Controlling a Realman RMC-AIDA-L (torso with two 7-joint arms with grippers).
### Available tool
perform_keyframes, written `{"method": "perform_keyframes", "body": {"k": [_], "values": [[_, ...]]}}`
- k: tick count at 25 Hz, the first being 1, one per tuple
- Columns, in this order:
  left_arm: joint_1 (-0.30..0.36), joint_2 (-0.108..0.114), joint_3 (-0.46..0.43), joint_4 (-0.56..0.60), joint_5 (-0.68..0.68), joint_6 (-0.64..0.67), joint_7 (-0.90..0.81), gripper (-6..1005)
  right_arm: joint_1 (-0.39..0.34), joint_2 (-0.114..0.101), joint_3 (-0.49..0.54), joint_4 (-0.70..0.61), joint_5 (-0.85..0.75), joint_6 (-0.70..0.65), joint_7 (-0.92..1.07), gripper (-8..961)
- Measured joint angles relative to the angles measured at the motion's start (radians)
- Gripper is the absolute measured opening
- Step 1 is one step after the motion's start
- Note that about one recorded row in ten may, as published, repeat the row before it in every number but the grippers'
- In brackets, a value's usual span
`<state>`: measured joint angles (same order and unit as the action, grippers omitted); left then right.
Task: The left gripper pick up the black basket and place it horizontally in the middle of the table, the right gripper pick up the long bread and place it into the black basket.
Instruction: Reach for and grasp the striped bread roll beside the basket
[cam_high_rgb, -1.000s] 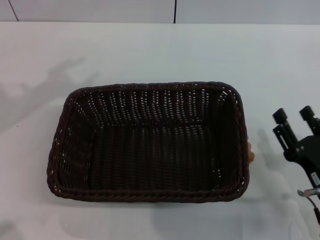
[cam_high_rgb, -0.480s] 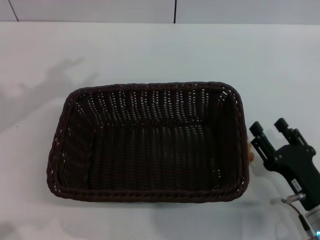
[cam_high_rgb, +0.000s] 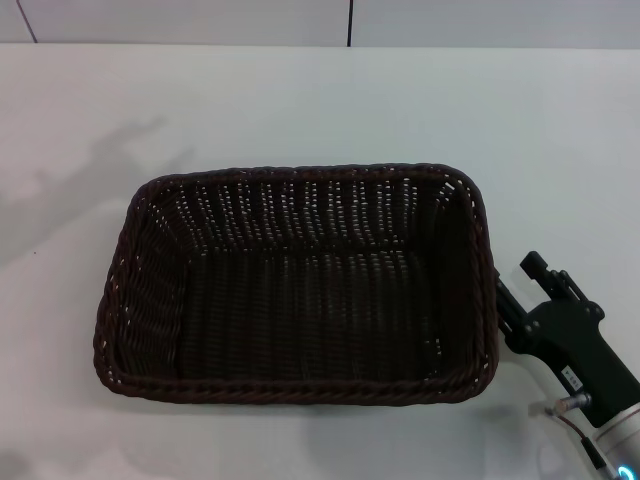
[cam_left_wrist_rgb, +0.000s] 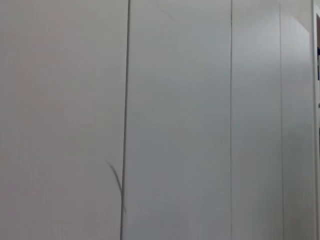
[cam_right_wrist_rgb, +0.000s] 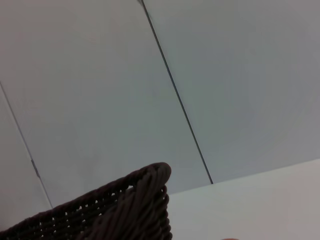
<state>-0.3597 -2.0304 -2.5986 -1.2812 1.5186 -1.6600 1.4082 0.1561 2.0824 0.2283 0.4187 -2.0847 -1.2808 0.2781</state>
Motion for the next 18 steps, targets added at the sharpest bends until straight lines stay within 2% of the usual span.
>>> {"method": "perform_keyframes", "body": {"k": [8,18], "values": [[0.025,-0.017,0.000,-0.063,-0.025,-0.009,-0.001,679,0.016,0.000,-0.001,-0.010,-0.001,0.051,0.010,679],[0.032,-0.018,0.000,-0.070,-0.041,-0.017,-0.004,678,0.040,0.000,-0.016,-0.004,-0.004,0.095,0.023,673]]}}
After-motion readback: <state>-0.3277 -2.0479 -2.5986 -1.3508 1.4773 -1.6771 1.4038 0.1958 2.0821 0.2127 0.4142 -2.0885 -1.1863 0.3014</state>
